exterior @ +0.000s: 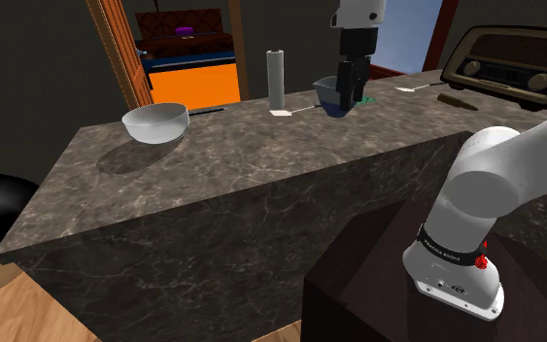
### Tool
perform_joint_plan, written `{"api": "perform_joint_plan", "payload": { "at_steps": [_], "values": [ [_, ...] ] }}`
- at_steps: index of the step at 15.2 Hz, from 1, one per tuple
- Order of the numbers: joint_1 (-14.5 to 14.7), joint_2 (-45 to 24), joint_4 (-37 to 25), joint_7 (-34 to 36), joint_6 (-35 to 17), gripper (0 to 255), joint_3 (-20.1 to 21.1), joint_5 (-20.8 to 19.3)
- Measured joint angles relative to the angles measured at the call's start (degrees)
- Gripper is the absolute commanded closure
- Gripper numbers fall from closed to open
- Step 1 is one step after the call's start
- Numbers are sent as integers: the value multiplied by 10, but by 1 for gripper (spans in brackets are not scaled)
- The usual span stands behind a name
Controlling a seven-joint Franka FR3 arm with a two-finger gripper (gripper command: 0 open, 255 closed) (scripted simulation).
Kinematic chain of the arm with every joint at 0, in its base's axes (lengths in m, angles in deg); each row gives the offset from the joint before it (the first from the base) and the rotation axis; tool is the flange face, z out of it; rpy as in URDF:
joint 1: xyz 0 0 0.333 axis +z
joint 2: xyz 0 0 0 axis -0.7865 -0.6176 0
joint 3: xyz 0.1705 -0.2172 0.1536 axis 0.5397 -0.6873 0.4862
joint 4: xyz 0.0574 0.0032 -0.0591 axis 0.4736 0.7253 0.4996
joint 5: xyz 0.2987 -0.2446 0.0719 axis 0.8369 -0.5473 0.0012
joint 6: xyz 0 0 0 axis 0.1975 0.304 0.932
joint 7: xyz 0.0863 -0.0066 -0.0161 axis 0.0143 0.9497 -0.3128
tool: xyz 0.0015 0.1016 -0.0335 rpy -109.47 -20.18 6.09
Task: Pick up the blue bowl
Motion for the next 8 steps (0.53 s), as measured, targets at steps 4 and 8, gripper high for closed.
{"api": "perform_joint_plan", "payload": {
  "at_steps": [4, 8],
  "values": [
    [-10, -24, -6, -17, -23, 0, -10, -25],
    [-27, -82, -39, -45, -60, 0, -28, -69]
  ]
}}
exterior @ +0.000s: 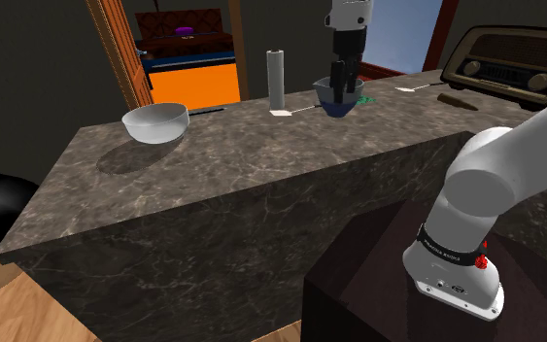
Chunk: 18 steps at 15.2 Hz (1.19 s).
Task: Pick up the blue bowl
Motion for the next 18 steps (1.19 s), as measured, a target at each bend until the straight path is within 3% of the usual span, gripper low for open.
{"api": "perform_joint_plan", "payload": {
  "at_steps": [12, 18],
  "values": [
    [-40, -162, -104, -51, -111, 0, -37, -100],
    [-44, -177, -76, -48, -155, 0, -42, -108]
  ]
}}
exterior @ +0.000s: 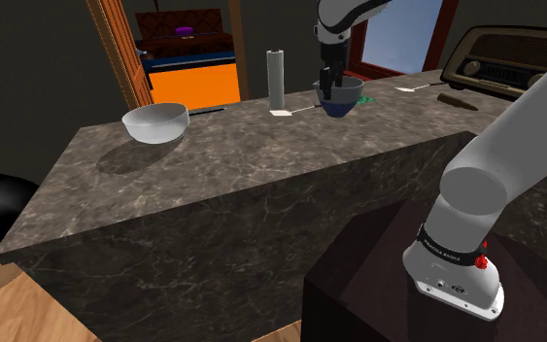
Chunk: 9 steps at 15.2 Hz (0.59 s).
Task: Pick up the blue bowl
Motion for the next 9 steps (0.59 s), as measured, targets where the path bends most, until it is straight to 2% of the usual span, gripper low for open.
{"api": "perform_joint_plan", "payload": {
  "at_steps": [1, 2, 9],
  "values": [
    [0, -1, 6, 1, -7, 0, 0, -1],
    [0, -2, 9, 2, -10, 255, 0, -1],
    [0, -2, 11, 4, -14, 255, 0, -1]
  ]
}}
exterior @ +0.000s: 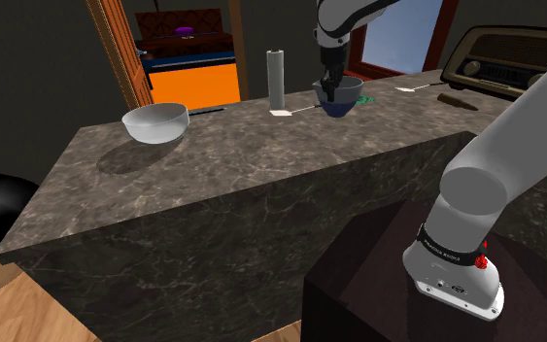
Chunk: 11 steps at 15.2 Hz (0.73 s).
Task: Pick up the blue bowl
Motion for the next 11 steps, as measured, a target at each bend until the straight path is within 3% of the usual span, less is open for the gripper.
{"api": "perform_joint_plan", "payload": {
  "at_steps": [11],
  "values": [
    [0, 6, -48, -12, 54, 255, 1, 4]
  ]
}}
